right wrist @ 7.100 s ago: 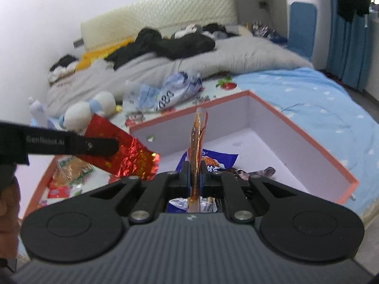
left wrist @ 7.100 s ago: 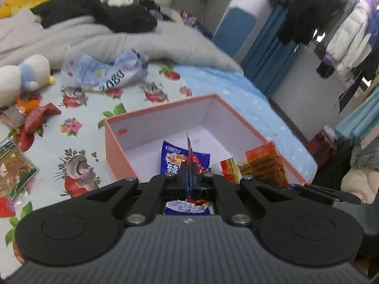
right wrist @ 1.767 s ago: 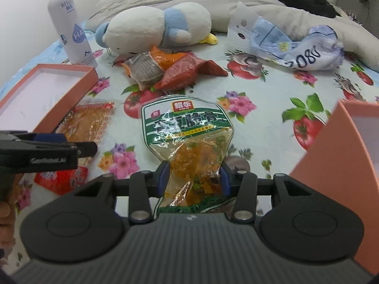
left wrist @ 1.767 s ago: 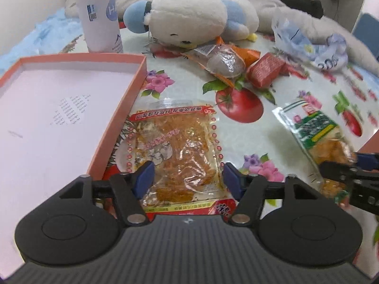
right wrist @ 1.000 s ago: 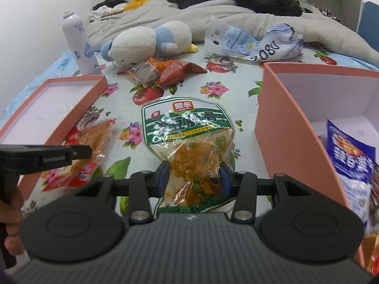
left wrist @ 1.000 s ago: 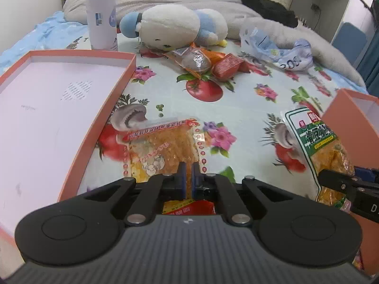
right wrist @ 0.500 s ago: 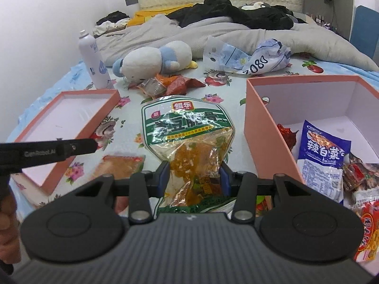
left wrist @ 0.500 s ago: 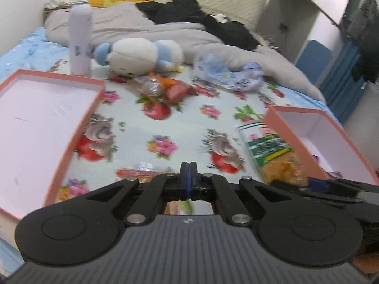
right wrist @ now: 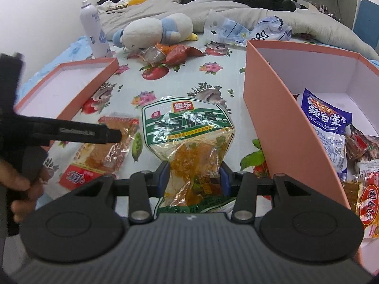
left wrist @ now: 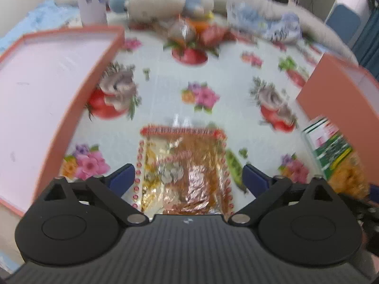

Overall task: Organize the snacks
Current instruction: 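Grasp the orange dried-meat packet with the left gripper while the right holds the bean bag, then carry the meat packet and bean bag over the deep pink box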

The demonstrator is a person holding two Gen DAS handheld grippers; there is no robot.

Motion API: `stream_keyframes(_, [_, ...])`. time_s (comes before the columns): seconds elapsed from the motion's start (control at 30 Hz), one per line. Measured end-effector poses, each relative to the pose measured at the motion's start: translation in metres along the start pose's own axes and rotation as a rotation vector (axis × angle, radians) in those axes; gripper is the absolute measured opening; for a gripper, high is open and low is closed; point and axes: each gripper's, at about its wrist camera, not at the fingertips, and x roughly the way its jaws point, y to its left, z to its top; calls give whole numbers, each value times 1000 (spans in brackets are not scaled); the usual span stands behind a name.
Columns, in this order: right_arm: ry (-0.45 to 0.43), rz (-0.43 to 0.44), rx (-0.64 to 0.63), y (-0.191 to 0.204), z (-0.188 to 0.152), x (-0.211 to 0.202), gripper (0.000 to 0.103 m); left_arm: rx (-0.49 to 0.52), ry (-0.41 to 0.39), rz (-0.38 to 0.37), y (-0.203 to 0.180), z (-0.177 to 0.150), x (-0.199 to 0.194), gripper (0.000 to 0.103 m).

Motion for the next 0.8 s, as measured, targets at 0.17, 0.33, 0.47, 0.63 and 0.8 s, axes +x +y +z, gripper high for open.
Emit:
stream_keyframes(0.17, [-10, -8, -2, -1, -2, -4, 46, 74, 12, 42, -8, -5, 15, 103])
stream_keyframes(0.33, [-7, -13, -7, 0, -5, -5, 46, 102, 12, 71, -12, -9, 18, 101])
stream_keyframes(0.47, [-13, -12, -7, 2, -4, -6, 46, 141, 11, 91, -21, -12, 13, 80])
stream_keyframes(0.63, [-28, -7, -3, 1, -3, -11, 46, 160, -17, 83, -31, -15, 5, 43])
stream_keyframes(0.8, [-55, -3, 2, -1, -1, -23, 46, 114, -28, 43, -30, -15, -6, 28])
